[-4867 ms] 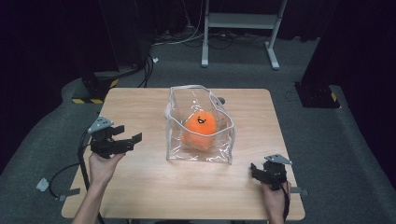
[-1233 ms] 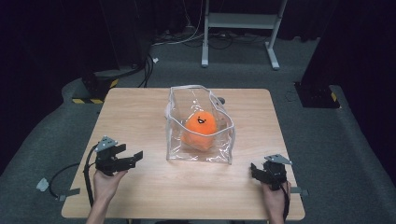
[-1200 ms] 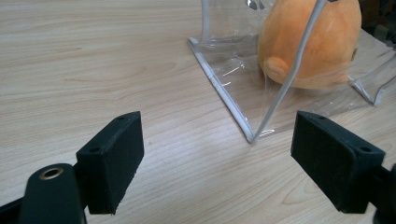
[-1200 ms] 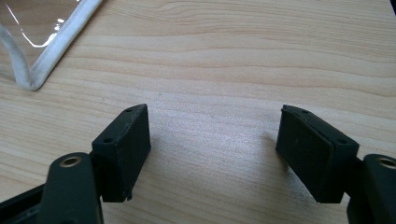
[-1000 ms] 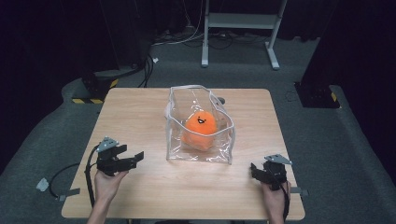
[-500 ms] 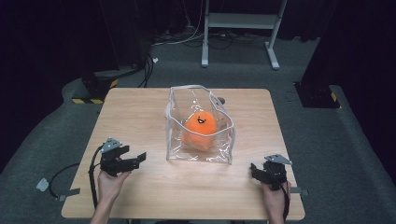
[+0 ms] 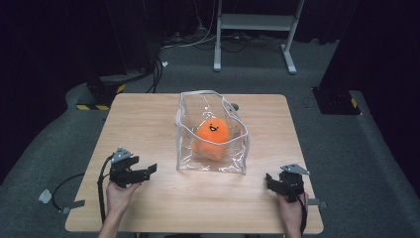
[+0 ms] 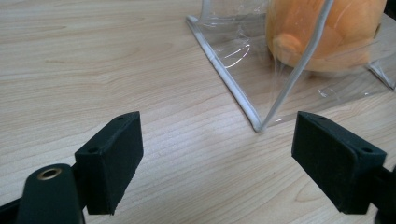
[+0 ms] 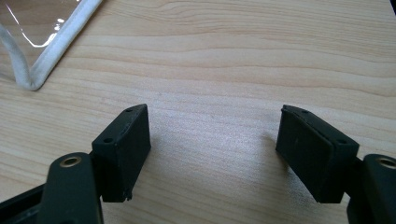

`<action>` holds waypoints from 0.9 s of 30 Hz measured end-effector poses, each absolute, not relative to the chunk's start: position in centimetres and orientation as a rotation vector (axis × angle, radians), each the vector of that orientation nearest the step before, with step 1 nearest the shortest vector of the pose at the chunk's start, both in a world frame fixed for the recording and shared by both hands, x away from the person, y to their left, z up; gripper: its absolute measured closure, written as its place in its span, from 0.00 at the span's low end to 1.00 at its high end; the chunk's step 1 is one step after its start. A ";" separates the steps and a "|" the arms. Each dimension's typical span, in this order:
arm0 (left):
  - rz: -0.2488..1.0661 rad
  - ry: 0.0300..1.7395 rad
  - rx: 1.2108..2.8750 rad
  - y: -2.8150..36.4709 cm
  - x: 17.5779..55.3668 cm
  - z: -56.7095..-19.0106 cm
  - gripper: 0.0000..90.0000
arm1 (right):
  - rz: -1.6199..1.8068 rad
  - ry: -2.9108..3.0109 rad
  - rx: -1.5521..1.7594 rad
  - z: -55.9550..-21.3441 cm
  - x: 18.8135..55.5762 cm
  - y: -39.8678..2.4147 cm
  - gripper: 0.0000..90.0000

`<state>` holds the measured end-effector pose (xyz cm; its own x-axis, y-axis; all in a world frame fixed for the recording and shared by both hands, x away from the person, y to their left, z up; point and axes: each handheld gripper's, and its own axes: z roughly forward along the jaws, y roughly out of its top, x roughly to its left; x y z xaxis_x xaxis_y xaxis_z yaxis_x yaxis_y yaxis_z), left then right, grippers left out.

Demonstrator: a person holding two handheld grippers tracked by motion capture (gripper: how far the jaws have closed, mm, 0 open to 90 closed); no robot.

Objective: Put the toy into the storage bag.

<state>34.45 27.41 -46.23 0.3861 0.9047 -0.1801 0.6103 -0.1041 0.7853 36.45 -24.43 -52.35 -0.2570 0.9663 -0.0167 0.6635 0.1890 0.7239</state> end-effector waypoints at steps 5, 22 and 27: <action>0.450 1.330 1.821 27.5 34.5 -46.8 0.19 | 0.839 1.994 1.521 -52.4 36.4 -24.4 0.28; 0.448 1.369 1.846 27.3 35.1 -48.4 0.18 | 0.839 1.994 1.521 -52.4 36.5 -24.4 0.29; 0.449 1.379 1.851 27.1 35.5 -48.8 0.18 | 0.839 1.994 1.521 -52.4 36.5 -24.4 0.28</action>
